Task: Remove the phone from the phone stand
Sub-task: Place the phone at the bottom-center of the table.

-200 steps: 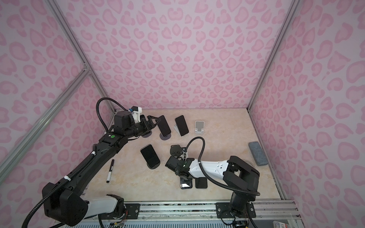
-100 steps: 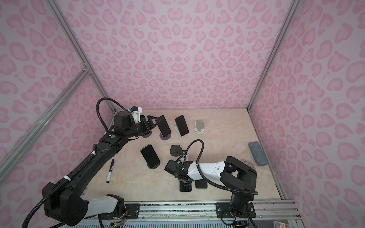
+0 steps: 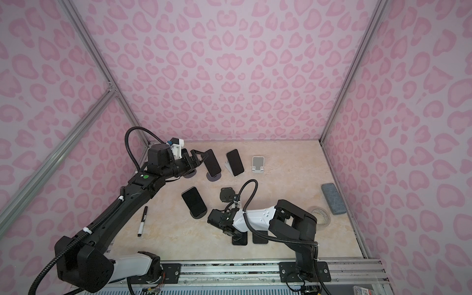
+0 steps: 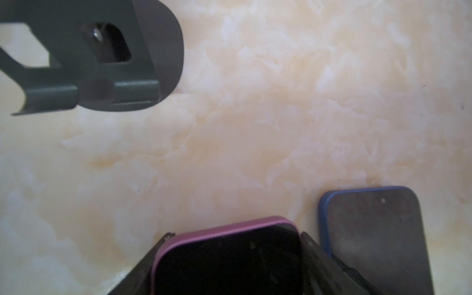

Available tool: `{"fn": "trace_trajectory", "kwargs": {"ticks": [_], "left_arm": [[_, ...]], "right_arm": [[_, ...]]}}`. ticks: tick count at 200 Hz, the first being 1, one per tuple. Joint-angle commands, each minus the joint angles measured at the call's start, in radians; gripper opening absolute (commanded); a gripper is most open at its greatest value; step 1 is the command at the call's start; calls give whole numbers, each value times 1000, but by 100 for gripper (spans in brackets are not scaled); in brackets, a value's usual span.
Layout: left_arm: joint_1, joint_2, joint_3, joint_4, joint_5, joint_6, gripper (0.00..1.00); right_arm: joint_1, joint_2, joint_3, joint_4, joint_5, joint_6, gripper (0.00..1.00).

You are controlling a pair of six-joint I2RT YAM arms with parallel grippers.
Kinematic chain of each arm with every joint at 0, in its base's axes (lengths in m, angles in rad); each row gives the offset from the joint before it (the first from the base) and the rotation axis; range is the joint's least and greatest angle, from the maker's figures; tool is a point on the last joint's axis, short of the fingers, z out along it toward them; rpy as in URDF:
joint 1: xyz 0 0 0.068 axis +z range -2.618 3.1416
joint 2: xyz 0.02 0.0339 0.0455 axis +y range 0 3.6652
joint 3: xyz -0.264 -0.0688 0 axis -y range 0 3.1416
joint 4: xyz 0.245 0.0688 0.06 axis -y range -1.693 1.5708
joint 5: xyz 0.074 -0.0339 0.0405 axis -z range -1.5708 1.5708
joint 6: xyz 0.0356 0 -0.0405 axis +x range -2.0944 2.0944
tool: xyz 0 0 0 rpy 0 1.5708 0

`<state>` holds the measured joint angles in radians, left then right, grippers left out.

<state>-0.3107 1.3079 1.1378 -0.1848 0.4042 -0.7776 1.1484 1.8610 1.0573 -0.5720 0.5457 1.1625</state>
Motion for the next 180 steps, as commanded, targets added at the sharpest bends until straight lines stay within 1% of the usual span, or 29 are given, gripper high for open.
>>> {"fn": "trace_trajectory", "kwargs": {"ticks": [1,52,101,123,142,164,180], "left_arm": [[1,-10,1,33,10,0,94],[1,-7,-1,32,1,5,94],[1,4,-2,30,-2,8,94],[1,7,-1,30,-1,8,94],[0,11,-1,32,-1,8,94],[1,17,0,31,4,8,94],[1,19,2,32,7,8,94]], "right_arm": [[2,24,8,-57,33,27,76],[4,47,-6,-34,13,23,78],[7,41,-33,1,-13,4,78],[7,24,-67,52,-46,-34,78],[6,-16,-114,137,-91,-112,77],[0,-42,-121,131,-94,-173,77],[-9,-53,-136,159,-121,-207,78]]}}
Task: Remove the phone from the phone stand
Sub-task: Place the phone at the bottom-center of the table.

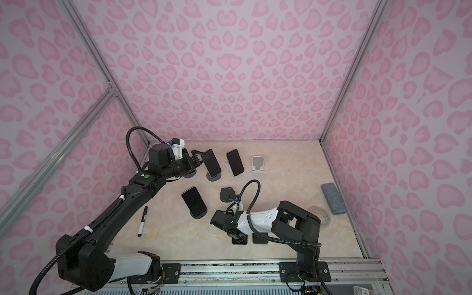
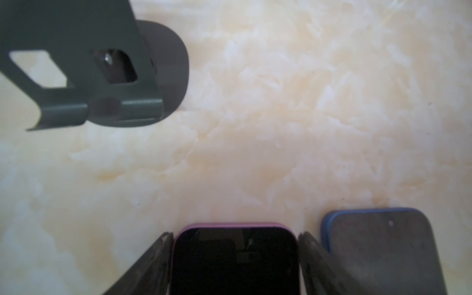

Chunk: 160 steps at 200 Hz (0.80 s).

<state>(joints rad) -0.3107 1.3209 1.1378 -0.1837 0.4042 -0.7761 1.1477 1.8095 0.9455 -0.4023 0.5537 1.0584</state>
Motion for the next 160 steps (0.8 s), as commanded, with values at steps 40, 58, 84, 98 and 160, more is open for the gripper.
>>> {"fn": "trace_trajectory", "kwargs": {"ticks": [40,58,84,98,160], "left_arm": [[1,1,2,31,3,11,94],[1,3,2,31,5,11,94],[1,4,2,30,7,11,94],[1,5,2,30,6,11,94],[1,5,3,31,5,15,94]], "right_arm": [[-9,9,0,14,-161,-160,78],[-6,4,14,3,-165,-171,78],[-6,-5,36,-62,-136,-152,80],[-8,-10,29,-65,-137,-149,80],[-12,-42,-26,-4,-278,-165,85]]}}
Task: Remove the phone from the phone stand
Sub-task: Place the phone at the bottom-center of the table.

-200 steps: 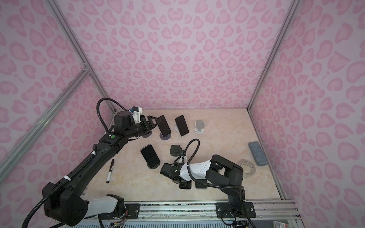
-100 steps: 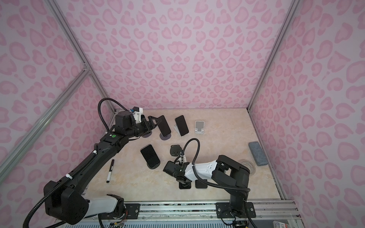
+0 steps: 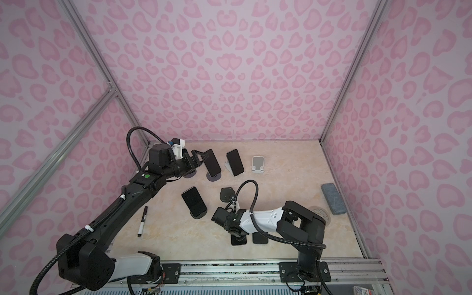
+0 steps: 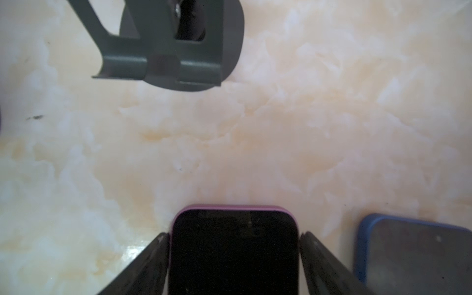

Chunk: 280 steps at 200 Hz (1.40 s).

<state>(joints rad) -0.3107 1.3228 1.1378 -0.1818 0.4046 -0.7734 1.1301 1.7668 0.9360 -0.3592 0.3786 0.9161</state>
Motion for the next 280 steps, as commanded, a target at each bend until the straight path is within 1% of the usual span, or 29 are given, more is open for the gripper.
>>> {"fn": "trace_trajectory", "kwargs": {"ticks": [1,41,60,74,108,142,163,186,204,222,245,280], "left_arm": [[1,4,3,29,5,13,94],[1,10,4,30,12,10,94],[1,10,5,30,14,10,94],[1,9,4,31,14,10,94],[1,4,3,30,11,10,94],[1,10,3,32,15,8,94],[0,11,3,33,15,9,94],[1,14,3,33,14,10,94],[1,15,3,32,12,10,94],[1,15,3,33,14,10,94],[0,13,7,32,20,17,94],[1,3,13,28,21,23,94]], "right_arm": [[6,1,-17,-48,-103,-22,85],[10,-22,-28,-83,-133,-1,87],[13,-24,-33,-107,-137,13,84],[13,-10,-28,-131,-126,19,79],[0,-16,-30,-173,-61,41,74],[-23,-50,-64,-182,-30,71,74],[-32,-71,-91,-151,-42,66,74],[-32,-59,-76,-156,-43,77,74],[-35,-66,-73,-156,-29,90,77],[-32,-86,-62,-145,-37,76,84],[-26,-120,-12,-182,-6,60,91],[-24,-196,89,-256,77,22,94]]}}
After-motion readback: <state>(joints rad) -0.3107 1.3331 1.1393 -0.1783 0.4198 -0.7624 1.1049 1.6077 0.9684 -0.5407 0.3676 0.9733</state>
